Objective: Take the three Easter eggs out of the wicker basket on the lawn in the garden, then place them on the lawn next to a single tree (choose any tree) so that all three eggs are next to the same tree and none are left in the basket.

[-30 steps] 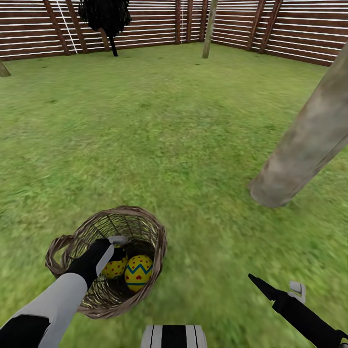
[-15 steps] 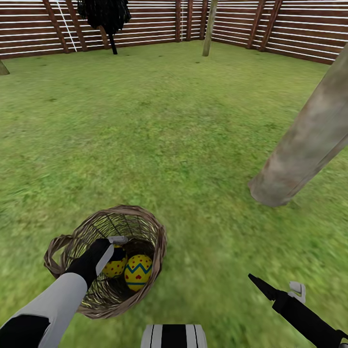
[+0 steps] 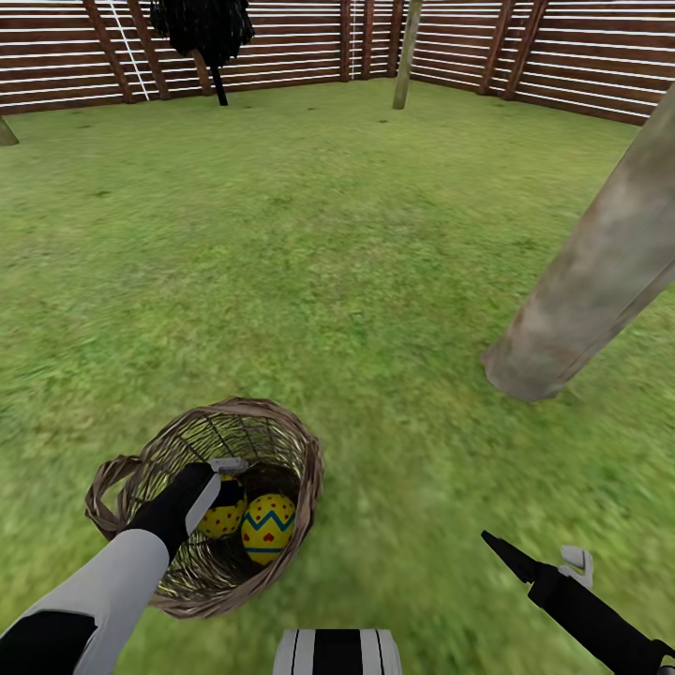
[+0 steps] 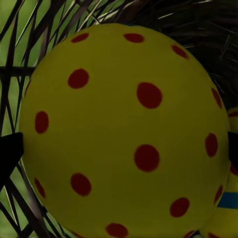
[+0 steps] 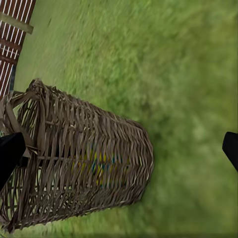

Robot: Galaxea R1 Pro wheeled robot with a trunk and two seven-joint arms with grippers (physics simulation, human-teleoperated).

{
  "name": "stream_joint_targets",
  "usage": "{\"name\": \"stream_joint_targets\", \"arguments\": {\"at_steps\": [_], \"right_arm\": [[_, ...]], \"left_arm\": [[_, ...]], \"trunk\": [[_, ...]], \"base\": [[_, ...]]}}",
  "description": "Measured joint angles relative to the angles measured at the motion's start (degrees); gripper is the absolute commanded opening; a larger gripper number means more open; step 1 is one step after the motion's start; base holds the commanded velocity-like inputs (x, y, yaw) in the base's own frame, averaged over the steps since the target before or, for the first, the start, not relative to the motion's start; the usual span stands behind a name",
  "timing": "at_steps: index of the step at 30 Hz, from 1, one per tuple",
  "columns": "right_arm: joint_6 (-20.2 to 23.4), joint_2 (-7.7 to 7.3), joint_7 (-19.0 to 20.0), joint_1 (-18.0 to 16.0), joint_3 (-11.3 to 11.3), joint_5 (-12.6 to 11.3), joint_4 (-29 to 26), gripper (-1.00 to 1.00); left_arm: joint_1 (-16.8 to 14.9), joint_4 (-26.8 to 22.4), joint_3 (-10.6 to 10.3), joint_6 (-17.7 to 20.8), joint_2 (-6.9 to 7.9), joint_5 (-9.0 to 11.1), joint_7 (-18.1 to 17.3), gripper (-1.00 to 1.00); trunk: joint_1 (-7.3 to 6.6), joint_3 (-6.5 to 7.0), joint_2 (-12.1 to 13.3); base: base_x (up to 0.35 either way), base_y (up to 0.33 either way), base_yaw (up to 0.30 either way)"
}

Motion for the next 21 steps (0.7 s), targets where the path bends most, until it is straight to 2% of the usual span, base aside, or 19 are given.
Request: {"name": "stream_joint_targets", "arguments": {"at_steps": [13,21], "right_arm": [[0.0,0.00,0.0,0.0,0.0,0.0,0.0,1.00],[0.0,0.00,0.0,0.0,0.0,0.0,0.1,1.00]], "left_arm": [[0.0,0.0,0.3,0.1,0.08,0.2,-0.1,-1.00],[0.0,0.0,-0.2,0.1,-0.04,-0.1,0.1,-1.00]], "trunk": [[0.00,0.00,0.0],[0.00,0.00,0.0]], "base": [[0.000,0.000,0.000],[0.000,0.000,0.000]]}}
